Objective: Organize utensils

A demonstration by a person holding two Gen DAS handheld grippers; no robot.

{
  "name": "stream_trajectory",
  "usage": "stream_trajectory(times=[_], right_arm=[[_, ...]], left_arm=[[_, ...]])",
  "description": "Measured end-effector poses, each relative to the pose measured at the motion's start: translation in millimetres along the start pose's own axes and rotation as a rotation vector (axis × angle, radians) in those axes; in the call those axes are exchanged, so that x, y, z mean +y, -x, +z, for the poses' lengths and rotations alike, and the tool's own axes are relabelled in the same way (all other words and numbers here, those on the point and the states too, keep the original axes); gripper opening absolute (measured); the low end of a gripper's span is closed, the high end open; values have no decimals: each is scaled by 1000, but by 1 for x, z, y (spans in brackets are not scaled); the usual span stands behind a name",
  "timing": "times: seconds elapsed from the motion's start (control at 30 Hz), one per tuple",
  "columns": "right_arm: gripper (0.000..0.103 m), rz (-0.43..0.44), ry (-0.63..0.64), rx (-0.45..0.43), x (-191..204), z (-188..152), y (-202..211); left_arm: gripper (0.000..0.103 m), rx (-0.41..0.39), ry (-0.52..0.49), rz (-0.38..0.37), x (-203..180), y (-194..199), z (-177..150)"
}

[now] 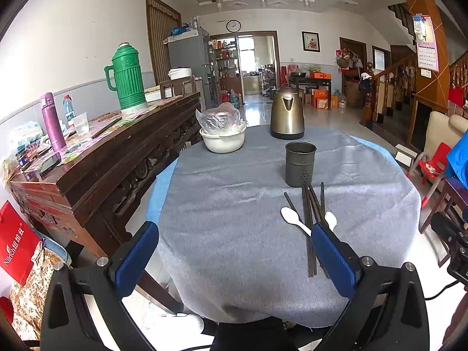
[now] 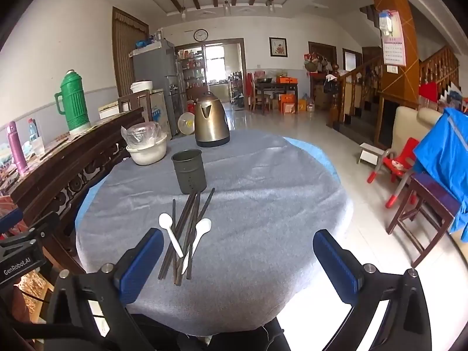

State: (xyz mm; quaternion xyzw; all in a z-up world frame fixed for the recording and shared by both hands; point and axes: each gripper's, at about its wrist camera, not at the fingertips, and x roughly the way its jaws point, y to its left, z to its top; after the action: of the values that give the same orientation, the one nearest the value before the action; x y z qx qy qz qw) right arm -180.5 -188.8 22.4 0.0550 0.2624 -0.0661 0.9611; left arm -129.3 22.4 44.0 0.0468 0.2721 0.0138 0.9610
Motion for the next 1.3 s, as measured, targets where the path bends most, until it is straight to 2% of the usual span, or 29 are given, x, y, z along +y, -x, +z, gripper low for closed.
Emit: stream_trajectory(times=[0.67, 0.9, 1.03, 1.3], right_arm=[[103, -5, 18, -32, 9, -2, 11], [103, -14, 32, -91, 10, -3, 15], [103, -10, 33, -95, 11, -3, 16], [103, 16, 13, -4, 9, 2, 6]], left_arm=[[103, -1, 0, -2, -1, 2, -2], [103, -1, 2, -4, 0, 2, -4], [103, 1, 4, -6, 0, 3, -4], [103, 25, 13, -15, 0, -4, -5]])
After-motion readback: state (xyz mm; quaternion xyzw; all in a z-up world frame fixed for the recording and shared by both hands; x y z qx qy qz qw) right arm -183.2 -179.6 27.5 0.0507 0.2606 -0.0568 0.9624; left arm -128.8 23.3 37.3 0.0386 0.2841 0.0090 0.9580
